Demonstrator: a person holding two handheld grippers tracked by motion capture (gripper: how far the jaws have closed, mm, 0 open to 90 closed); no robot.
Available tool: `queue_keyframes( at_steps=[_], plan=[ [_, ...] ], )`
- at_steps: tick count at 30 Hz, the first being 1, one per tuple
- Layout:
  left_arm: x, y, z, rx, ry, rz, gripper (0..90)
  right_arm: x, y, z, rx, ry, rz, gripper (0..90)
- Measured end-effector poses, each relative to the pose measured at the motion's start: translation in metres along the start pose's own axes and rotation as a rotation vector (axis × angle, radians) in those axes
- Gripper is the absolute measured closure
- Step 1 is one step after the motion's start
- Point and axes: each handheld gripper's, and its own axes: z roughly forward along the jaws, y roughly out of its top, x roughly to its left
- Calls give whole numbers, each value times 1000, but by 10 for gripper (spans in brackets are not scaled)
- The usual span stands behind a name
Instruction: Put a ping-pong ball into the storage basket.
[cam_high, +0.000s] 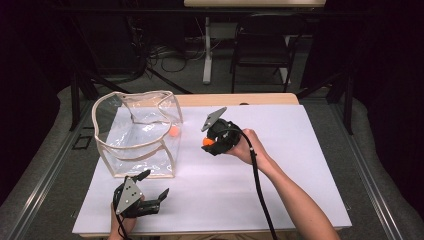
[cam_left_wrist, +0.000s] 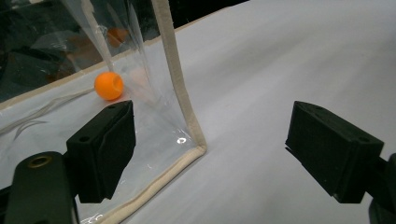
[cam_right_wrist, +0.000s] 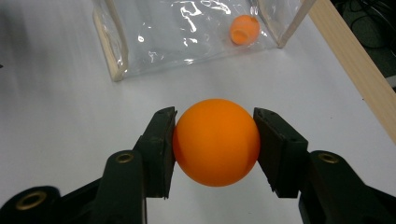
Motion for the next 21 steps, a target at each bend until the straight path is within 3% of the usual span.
queue_keyframes(
  at_steps=[21],
  plan=[
    [0, 0, 0, -3, -2, -7, 158, -5, 16, -14, -49, -18, -3, 510]
  ],
)
